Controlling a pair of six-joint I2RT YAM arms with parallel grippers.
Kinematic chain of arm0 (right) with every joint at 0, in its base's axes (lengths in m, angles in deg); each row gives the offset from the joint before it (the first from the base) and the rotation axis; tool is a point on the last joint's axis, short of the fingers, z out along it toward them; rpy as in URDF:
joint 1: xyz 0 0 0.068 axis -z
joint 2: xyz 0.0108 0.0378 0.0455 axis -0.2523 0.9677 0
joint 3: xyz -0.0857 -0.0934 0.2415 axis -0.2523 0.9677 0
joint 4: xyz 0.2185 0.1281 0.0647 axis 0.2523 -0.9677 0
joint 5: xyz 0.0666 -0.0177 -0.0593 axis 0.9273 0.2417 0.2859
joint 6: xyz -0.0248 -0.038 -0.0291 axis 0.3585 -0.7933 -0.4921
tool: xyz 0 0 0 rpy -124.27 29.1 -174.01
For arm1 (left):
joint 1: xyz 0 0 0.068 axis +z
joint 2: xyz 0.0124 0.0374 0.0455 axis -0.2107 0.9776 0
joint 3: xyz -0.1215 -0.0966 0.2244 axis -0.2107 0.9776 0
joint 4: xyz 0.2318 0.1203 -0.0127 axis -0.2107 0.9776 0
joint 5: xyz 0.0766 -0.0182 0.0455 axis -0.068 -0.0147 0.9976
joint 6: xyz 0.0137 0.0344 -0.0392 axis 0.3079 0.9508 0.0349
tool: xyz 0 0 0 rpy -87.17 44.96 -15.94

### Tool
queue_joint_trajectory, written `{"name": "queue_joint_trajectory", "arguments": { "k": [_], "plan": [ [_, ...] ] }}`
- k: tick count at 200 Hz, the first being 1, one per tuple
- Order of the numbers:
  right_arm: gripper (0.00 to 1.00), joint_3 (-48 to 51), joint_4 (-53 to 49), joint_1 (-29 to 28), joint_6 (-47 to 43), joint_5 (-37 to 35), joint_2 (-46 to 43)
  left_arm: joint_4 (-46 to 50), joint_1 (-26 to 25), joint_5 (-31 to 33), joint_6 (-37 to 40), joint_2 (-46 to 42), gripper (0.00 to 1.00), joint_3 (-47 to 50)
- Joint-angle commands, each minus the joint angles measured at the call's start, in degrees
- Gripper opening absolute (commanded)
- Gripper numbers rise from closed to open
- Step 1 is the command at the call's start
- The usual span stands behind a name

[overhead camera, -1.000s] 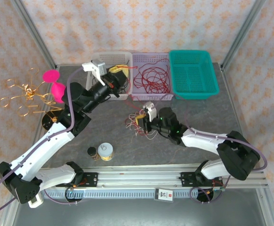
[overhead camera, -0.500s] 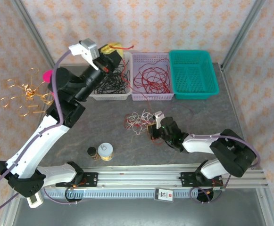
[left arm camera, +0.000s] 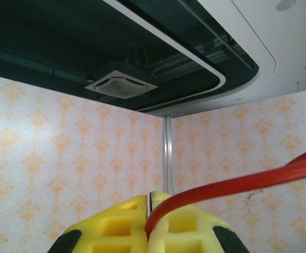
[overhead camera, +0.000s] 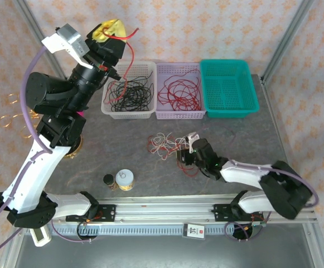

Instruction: Untangle the cables

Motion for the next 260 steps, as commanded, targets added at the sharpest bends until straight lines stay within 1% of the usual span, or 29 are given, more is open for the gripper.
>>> {"name": "queue_joint_trajectory", "arguments": {
  "k": [1,13,25,33,50,72,100,119,126,138,154,166,174,180,194,201,217,224,233,245,260],
  "plan": [
    [0.64,-5.85,-8.06,0.10,-2.93,1.74,-9.42,-0.59,-0.19,-1.26,0.42,0.36,0.00,2.26],
    [0.75,-9.22,-9.93,0.09,-5.51,5.03,-12.74,-1.25,-0.19,-1.47,-0.32,-0.11,0.00,4.12],
    [0.81,-13.78,-11.12,-0.01,-8.36,9.39,-14.32,-1.93,-0.18,-1.88,-1.11,-0.40,0.00,5.79],
    [0.83,-17.15,-11.23,-0.07,-9.81,12.49,-14.56,-2.22,-0.18,-2.11,-1.90,-0.56,0.00,6.76],
    [0.84,-24.90,-9.86,-0.21,-11.34,18.21,-13.25,-2.40,-0.19,-2.38,-3.34,-0.76,0.00,8.29],
    [0.84,-34.80,-7.25,-0.29,-13.34,24.99,-9.15,-3.38,-0.20,-2.72,-5.20,-1.46,0.00,11.04],
    [0.85,-44.88,-5.29,-0.26,-17.72,27.72,-3.85,-4.85,-0.19,-3.00,-7.52,-2.33,0.00,14.21],
    [0.86,-49.87,-4.54,-0.27,-20.47,29.03,1.95,-5.57,-0.15,-3.55,-8.84,-2.49,0.00,15.62],
    [0.86,-51.93,-4.62,-0.25,-20.88,30.35,4.09,-5.57,-0.19,-3.66,-9.16,-2.36,0.00,15.89],
    [0.84,-55.63,-5.94,-0.26,-21.58,34.70,7.67,-5.41,-0.18,-3.86,-9.48,-2.35,0.00,16.00],
    [0.80,-58.73,-5.67,-0.40,-20.97,39.46,11.68,-5.57,-0.15,-3.79,-9.73,-2.44,0.00,16.30],
    [0.74,-60.07,-4.85,-0.51,-19.92,38.30,13.87,-5.42,-0.19,-4.02,-9.86,-2.53,0.00,16.30],
    [0.68,-60.79,-4.50,-0.51,-19.49,36.51,15.08,-5.33,-0.12,-4.14,-9.95,-2.53,0.00,16.30],
    [0.61,-61.11,-4.34,-0.51,-19.24,34.95,16.00,-5.20,-0.19,-4.11,-9.94,-2.63,0.00,16.30],
    [0.40,-61.94,-5.44,-0.25,-19.39,32.52,17.54,-4.43,-0.15,-3.00,-9.43,-2.84,0.00,16.11],
    [0.29,-61.94,-5.86,0.09,-19.22,31.73,17.88,-3.64,-0.19,-1.62,-8.92,-2.97,0.00,16.05],
    [0.08,-61.00,-6.65,0.92,-18.38,30.20,17.92,-2.55,-0.14,3.27,-8.19,-3.68,0.00,17.00],
    [0.00,-60.75,-7.09,1.33,-17.92,28.86,17.77,-2.49,-0.19,5.74,-8.14,-4.10,0.10,17.89],
    [0.00,-60.89,-8.08,2.08,-17.33,26.70,17.62,-2.61,-0.19,7.79,-7.83,-4.69,0.23,19.38],
    [0.00,-61.95,-9.90,3.62,-16.63,23.74,17.57,-3.56,-0.14,8.74,-7.50,-5.94,0.39,22.05],
    [0.00,-64.91,-12.59,6.33,-15.96,20.61,18.49,-6.88,-0.14,7.54,-8.08,-8.62,0.56,27.28]
  ]
}}
